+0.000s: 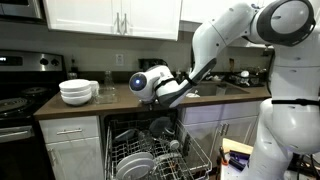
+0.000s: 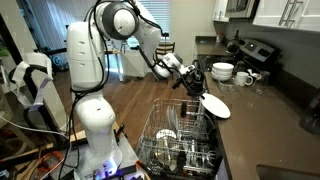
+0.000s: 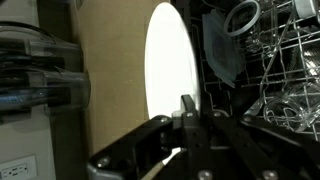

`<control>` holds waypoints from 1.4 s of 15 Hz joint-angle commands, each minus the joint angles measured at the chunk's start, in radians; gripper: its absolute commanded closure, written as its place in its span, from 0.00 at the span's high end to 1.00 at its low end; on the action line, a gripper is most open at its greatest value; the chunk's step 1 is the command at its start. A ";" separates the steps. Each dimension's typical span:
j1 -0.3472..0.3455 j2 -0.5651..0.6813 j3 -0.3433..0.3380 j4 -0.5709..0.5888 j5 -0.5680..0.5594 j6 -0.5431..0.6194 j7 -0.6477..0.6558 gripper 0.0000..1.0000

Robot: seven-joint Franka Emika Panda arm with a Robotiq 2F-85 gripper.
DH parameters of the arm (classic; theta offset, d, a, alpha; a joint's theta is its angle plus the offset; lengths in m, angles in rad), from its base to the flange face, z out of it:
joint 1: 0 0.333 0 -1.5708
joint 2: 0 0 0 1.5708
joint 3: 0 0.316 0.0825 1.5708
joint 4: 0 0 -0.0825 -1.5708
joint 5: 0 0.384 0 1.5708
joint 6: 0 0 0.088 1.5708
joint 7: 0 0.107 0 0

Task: Remove the plate from the dishwasher

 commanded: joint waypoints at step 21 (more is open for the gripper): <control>-0.085 0.188 -0.040 0.183 -0.057 0.148 0.011 0.14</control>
